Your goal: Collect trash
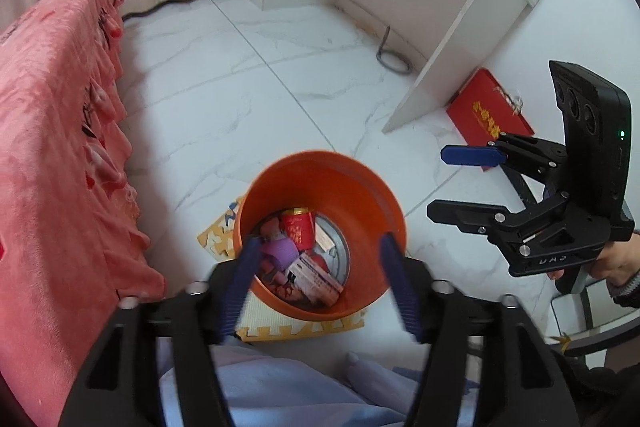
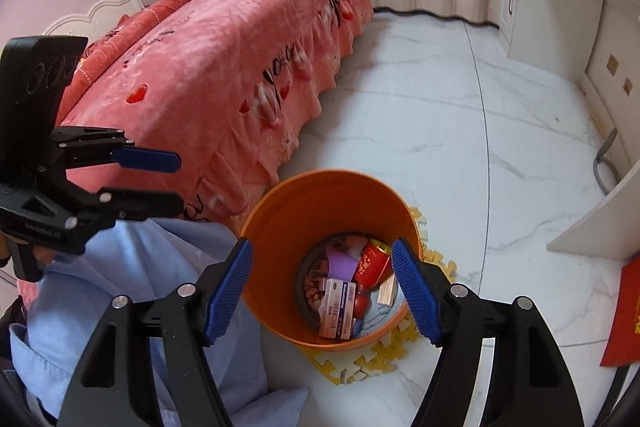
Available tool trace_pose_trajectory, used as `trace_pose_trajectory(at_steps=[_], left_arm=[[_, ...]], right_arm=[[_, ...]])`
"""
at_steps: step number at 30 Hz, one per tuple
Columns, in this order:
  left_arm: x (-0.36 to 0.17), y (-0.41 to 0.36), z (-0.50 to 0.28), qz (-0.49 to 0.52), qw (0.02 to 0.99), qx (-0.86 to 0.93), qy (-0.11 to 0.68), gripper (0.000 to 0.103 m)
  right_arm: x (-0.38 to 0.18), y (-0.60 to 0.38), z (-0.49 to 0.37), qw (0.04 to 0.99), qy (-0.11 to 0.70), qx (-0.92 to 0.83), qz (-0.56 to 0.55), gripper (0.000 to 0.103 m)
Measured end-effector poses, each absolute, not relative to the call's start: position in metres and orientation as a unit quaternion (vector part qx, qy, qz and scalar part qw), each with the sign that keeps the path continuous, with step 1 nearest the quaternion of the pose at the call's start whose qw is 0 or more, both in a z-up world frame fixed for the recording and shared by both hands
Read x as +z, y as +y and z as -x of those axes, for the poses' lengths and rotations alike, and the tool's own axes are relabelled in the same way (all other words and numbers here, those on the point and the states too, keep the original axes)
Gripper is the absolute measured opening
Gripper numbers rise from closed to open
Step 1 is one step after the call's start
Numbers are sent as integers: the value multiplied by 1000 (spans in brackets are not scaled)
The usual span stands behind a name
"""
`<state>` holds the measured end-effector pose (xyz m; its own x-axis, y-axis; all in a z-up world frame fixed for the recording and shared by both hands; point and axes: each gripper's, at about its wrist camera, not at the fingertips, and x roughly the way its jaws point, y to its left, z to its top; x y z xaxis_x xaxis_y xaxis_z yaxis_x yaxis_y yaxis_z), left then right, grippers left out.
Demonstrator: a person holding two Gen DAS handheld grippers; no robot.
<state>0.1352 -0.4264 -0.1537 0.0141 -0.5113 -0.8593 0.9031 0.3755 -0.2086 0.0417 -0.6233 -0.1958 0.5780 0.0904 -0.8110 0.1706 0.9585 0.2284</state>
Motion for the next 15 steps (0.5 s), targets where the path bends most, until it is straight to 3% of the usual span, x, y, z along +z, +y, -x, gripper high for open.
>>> trace_pose_trajectory(at_steps=[3, 6, 10, 12, 15], left_arm=[[-136, -414, -131, -189, 696, -520, 457, 69], [-115, -394, -125, -167, 724, -508, 436, 86], [-87, -356, -121, -133, 761, -483, 412, 88], [-75, -334, -116, -121, 784, -460, 398, 96], [-58, -298, -108, -102, 818, -417, 382, 97]], right_arm=[[-177, -616, -39, 886, 443, -24, -137, 72], [-155, -607, -36, 895, 421, -23, -145, 74], [-126, -588, -35, 908, 393, -14, -145, 76], [-112, -575, -35, 913, 382, -10, -142, 78], [-92, -553, -35, 922, 360, -6, -140, 90]])
